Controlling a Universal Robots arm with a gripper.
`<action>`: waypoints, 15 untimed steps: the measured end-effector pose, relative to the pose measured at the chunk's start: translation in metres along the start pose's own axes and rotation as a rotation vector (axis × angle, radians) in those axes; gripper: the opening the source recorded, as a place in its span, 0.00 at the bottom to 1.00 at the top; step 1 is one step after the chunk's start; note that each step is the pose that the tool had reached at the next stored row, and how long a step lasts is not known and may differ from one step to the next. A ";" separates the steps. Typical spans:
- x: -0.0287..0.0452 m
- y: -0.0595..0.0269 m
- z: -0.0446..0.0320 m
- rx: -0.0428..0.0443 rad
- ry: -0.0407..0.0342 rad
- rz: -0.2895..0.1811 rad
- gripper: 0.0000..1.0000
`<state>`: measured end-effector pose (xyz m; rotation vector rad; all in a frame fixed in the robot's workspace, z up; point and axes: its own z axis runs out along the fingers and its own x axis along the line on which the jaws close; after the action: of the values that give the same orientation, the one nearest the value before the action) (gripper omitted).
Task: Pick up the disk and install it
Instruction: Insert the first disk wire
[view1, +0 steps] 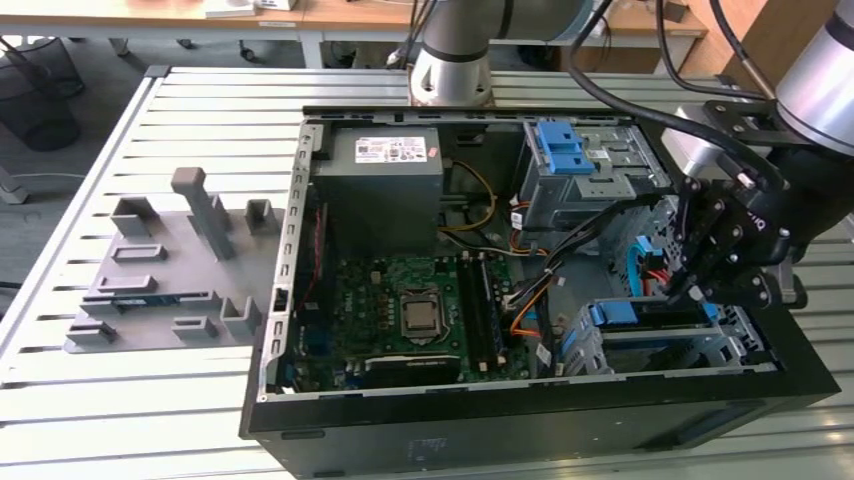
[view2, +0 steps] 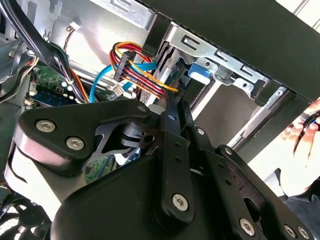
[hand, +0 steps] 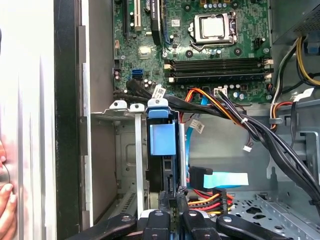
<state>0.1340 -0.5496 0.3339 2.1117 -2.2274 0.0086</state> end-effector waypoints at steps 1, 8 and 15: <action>0.0000 0.0000 0.0002 -0.0003 0.0001 0.000 0.16; -0.0001 -0.0005 0.0021 -0.0036 0.0005 0.000 0.16; -0.0002 -0.0008 0.0013 -0.0065 -0.0013 0.000 0.16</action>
<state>0.1348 -0.5495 0.3325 2.1096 -2.2246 -0.0001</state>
